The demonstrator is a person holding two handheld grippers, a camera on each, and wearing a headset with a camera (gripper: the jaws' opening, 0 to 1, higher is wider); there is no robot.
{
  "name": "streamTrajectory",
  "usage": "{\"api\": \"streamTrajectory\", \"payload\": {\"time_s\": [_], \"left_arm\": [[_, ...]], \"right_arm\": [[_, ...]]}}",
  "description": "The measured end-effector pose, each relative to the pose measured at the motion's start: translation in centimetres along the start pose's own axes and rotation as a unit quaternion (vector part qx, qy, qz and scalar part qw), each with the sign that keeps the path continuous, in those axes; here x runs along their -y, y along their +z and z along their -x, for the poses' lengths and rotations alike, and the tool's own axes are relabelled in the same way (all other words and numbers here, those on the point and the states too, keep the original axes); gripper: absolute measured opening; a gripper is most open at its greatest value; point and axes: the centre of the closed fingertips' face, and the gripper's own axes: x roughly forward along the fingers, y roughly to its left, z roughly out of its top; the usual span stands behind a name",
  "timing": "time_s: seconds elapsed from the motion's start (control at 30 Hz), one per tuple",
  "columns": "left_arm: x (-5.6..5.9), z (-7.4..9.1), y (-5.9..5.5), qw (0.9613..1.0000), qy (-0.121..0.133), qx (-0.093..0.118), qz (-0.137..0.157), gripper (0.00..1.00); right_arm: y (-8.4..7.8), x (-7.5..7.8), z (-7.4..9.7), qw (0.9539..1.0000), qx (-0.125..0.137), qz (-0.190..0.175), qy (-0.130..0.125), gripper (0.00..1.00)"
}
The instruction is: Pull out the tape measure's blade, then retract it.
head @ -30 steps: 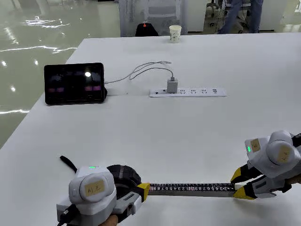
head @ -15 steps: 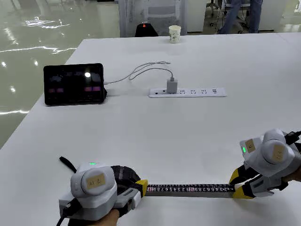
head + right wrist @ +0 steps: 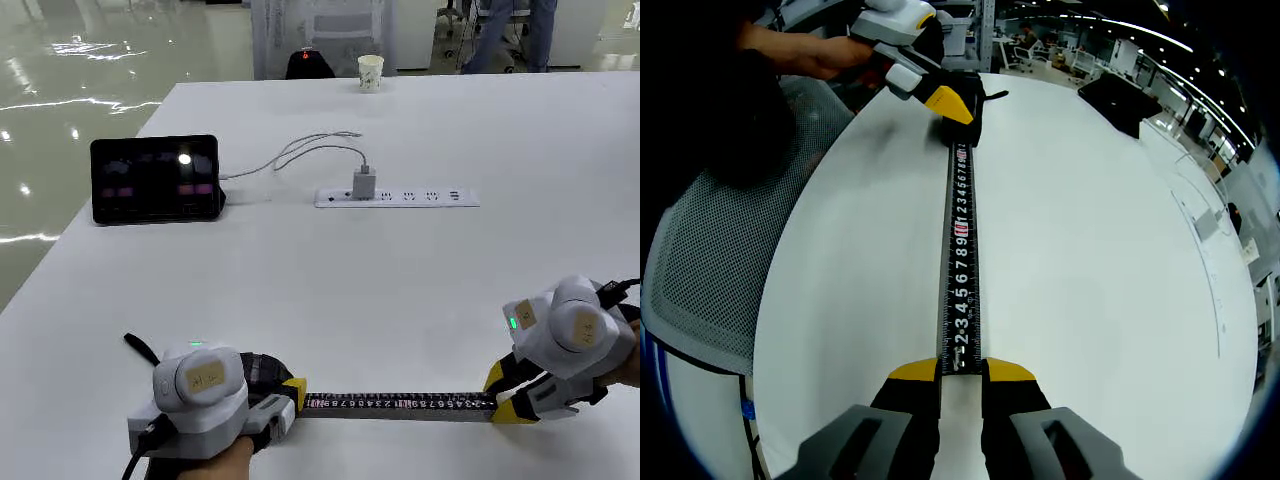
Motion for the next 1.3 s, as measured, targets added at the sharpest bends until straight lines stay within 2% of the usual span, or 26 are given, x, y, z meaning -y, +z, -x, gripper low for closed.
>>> {"api": "streamTrajectory", "payload": {"time_s": [0.47,1.3], "left_arm": [[-0.07,-0.22,-0.17,0.9998,0.01,-0.016,-0.007,0.63],[-0.23,-0.24,-0.37,0.999,0.017,-0.038,-0.014,0.59]], "right_arm": [[-0.04,-0.06,-0.01,0.9999,-0.006,0.008,0.003,0.1],[0.15,-0.1,-0.12,0.9999,-0.002,0.008,0.007,0.1]]}}
